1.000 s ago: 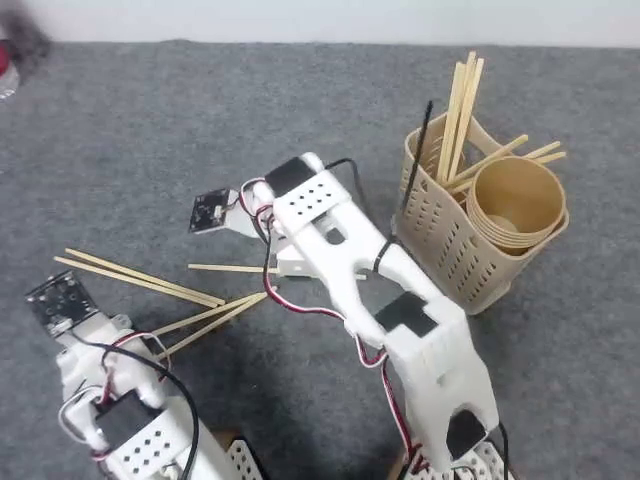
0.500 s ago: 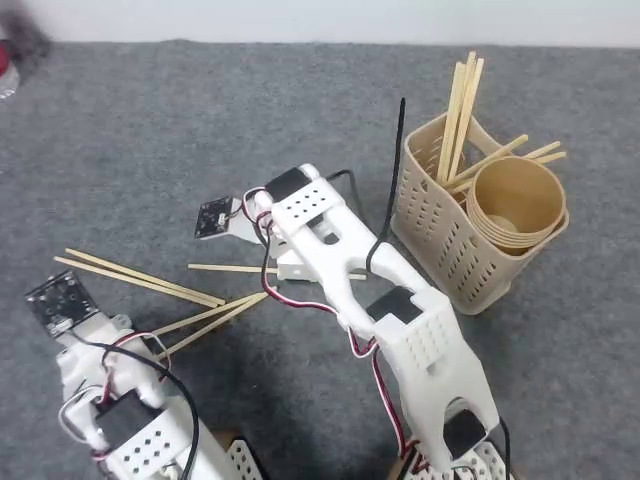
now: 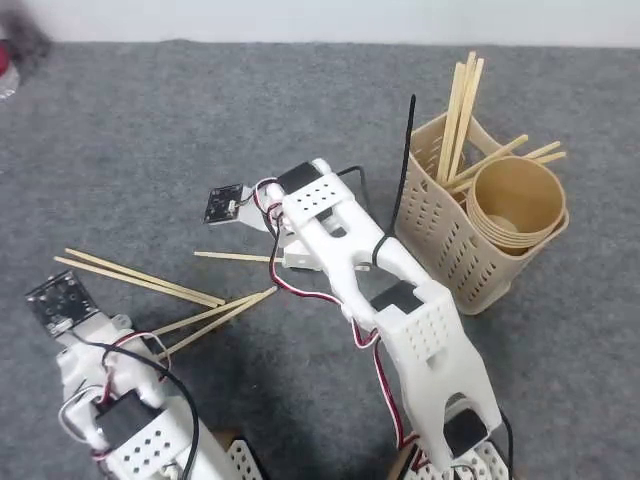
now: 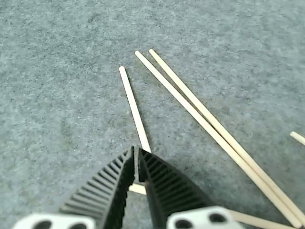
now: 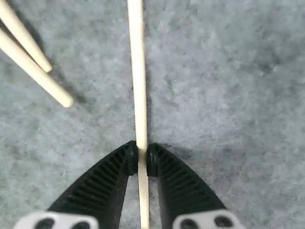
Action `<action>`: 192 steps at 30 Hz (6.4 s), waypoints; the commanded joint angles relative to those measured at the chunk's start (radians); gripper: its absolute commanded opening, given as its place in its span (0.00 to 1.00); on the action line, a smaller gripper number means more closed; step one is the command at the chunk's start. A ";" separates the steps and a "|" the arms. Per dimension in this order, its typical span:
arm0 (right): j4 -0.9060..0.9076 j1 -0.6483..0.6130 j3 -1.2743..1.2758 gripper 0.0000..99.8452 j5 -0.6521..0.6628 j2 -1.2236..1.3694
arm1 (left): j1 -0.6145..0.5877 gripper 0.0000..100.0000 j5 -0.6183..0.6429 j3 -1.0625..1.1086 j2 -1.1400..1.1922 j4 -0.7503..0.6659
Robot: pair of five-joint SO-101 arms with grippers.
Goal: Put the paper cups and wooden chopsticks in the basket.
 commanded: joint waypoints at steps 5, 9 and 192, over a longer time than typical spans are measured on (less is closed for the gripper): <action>0.073 0.004 -0.026 0.01 0.005 -0.186 | 0.002 0.01 0.006 -0.004 -0.009 -0.023; 0.185 0.012 -0.107 0.01 0.003 -0.406 | 0.002 0.01 0.006 -0.004 -0.009 -0.023; 0.398 0.243 -0.749 0.01 -0.836 -0.961 | -1.043 0.01 -0.233 0.007 -0.005 0.028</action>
